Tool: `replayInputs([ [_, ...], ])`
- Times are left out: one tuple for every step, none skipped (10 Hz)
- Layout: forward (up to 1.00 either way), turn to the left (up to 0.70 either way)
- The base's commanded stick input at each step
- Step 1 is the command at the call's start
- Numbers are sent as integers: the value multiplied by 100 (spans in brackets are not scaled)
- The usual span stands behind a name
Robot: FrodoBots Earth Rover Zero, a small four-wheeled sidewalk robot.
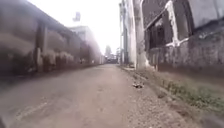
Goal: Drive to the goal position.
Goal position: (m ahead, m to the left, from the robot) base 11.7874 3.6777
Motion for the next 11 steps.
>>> replayInputs([
  [50,1],
  [50,1],
  [50,1],
  [50,1],
  [50,1],
  [50,1],
  [50,1],
  [50,1],
  [50,1],
  [50,1],
  [50,1],
])
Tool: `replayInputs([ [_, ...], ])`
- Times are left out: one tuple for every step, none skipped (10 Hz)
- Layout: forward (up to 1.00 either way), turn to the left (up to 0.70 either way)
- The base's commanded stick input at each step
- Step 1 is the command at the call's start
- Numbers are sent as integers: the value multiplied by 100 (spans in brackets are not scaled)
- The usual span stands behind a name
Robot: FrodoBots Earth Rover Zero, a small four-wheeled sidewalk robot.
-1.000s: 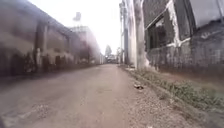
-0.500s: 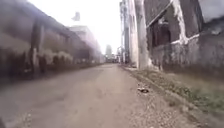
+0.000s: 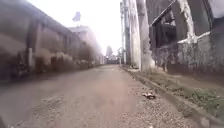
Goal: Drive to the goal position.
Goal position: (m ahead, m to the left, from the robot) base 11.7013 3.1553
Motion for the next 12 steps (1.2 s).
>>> replayInputs([
  [50,1],
  [50,1],
  [50,1],
  [50,1],
  [50,1],
  [50,1],
  [50,1],
  [50,1],
  [50,1],
  [50,1],
  [50,1],
  [50,1],
])
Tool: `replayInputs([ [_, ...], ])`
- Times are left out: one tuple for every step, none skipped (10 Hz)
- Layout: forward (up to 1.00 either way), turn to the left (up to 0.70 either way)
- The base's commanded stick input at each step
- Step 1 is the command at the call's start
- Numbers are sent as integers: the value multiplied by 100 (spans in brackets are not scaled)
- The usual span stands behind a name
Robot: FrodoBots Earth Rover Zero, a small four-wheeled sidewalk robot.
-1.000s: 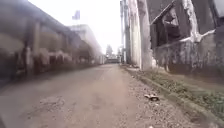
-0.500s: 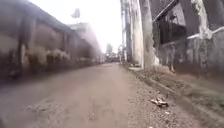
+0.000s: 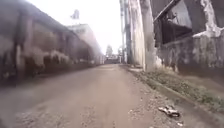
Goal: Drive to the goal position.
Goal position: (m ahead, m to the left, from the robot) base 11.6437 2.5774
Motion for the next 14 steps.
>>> replayInputs([
  [50,1],
  [50,1],
  [50,1],
  [50,1],
  [50,1],
  [50,1],
  [50,1],
  [50,1],
  [50,1],
  [50,1],
  [50,1],
  [50,1],
  [50,1],
  [50,1],
])
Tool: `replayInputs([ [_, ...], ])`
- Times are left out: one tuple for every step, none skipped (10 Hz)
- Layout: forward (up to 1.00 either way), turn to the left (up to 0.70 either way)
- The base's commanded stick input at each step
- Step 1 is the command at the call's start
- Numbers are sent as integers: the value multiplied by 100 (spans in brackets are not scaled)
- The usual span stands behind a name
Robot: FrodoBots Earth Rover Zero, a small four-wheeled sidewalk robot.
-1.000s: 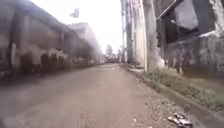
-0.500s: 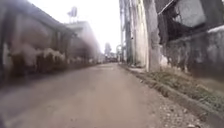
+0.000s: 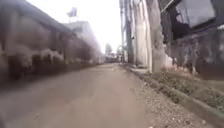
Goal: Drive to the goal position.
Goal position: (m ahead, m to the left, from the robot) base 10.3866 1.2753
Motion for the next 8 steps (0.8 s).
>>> replayInputs([
  [50,1],
  [50,1],
  [50,1],
  [50,1],
  [50,1],
  [50,1],
  [50,1],
  [50,1],
])
